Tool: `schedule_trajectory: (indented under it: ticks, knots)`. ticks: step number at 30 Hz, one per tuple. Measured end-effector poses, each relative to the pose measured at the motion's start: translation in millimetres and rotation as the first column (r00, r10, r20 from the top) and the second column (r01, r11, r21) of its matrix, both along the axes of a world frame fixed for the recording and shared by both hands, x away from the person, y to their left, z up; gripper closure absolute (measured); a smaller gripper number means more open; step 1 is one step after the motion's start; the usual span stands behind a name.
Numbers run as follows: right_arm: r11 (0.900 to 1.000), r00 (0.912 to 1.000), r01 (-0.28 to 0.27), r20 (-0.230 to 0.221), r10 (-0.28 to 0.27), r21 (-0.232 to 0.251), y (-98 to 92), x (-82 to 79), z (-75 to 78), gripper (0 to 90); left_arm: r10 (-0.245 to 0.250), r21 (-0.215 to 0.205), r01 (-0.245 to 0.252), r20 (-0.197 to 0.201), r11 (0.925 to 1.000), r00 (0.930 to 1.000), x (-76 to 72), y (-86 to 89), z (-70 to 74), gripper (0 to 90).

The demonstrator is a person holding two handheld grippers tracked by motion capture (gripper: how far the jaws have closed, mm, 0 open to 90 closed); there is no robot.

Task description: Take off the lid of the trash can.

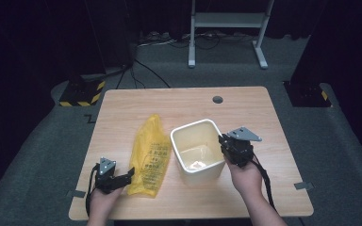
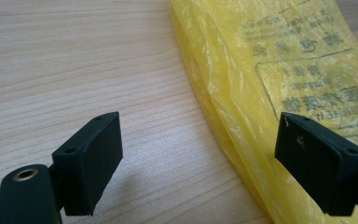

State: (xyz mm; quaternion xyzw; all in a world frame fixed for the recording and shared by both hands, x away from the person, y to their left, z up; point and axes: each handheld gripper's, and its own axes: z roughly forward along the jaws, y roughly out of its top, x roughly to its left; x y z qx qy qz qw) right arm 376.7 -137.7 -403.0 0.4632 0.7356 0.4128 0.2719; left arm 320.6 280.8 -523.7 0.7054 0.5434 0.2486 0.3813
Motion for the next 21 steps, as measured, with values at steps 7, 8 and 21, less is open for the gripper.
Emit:
schedule_trajectory:
  ticks: [7, 8, 21]
  knots:
    - [1.000, 0.9987, 0.008, 0.049, -0.010, 0.028, -2.2, -3.5, 6.6, 81.6, -0.001, 0.000, 0.001, 0.001, 1.0000, 1.0000, 0.0, -0.5, -0.4, 15.2]
    - [1.000, 0.9987, 0.008, 0.049, -0.010, 0.028, -2.2, -3.5, 6.6, 81.6, -0.002, 0.001, 0.002, 0.002, 1.0000, 1.0000, 0.0, -0.7, -0.4, 15.2]
    - [0.996, 0.9915, 0.024, 0.125, -0.035, 0.085, -18.5, -12.5, 14.2, 81.5, -0.009, -0.003, 0.009, 0.001, 1.0000, 1.0000, 0.1, -0.7, -0.9, 15.1]
